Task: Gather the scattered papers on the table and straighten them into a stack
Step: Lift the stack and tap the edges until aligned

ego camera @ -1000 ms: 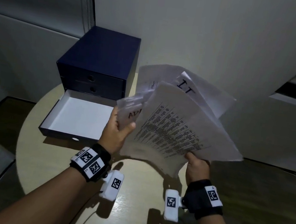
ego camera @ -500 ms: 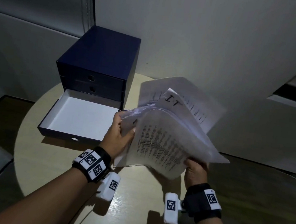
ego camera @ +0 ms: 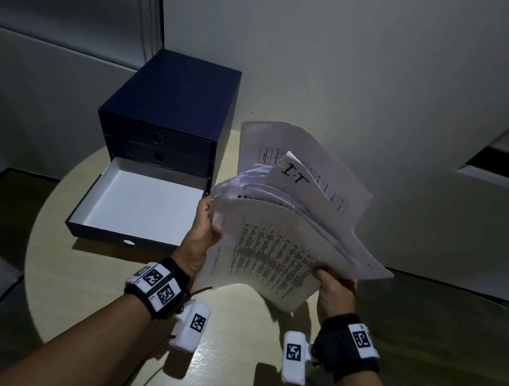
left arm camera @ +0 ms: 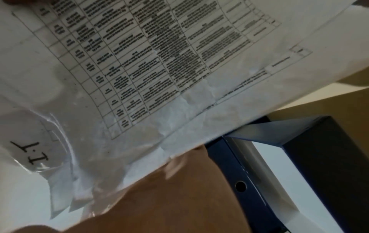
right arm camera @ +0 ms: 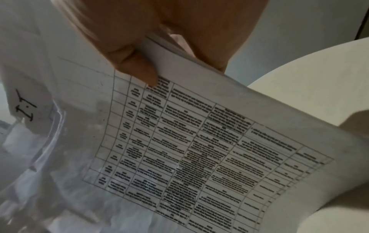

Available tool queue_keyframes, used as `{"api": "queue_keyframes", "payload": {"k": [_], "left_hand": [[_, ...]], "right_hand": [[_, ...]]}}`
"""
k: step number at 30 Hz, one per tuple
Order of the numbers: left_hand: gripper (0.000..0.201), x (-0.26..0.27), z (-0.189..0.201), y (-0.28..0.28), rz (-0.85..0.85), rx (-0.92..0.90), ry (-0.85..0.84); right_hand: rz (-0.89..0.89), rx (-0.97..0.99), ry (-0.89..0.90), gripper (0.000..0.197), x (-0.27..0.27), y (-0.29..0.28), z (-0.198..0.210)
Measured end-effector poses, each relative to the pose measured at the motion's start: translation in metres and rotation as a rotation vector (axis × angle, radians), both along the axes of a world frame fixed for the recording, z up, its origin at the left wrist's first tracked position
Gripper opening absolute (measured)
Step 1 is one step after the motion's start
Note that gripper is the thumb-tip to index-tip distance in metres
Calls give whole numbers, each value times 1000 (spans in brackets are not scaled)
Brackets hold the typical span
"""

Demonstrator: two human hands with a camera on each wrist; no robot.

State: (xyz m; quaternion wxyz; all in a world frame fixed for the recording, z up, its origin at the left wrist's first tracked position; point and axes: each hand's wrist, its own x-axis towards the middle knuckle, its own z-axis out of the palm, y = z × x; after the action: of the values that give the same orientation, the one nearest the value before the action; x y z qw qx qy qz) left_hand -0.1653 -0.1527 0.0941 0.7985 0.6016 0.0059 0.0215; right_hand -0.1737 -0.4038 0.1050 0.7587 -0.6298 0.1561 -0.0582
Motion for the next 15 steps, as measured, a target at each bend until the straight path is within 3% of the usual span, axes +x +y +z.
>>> {"api": "queue_keyframes", "payload": {"k": [4,7,11,15], "left_hand": [[115,-1,-6,10,-105,141,28],[97,5,-2,12,-82,100,97],[73,23,-2,20,-26,76,177],[86,30,0,22,-60,63,193]], "right_hand": [[75,-1,-44,37,4,-7,-2],[86,-8,-46,39,8,-12,-4],[101,80,-100,60,14,-19,-10],[224,154,-142,69,15,-22,-11]]}}
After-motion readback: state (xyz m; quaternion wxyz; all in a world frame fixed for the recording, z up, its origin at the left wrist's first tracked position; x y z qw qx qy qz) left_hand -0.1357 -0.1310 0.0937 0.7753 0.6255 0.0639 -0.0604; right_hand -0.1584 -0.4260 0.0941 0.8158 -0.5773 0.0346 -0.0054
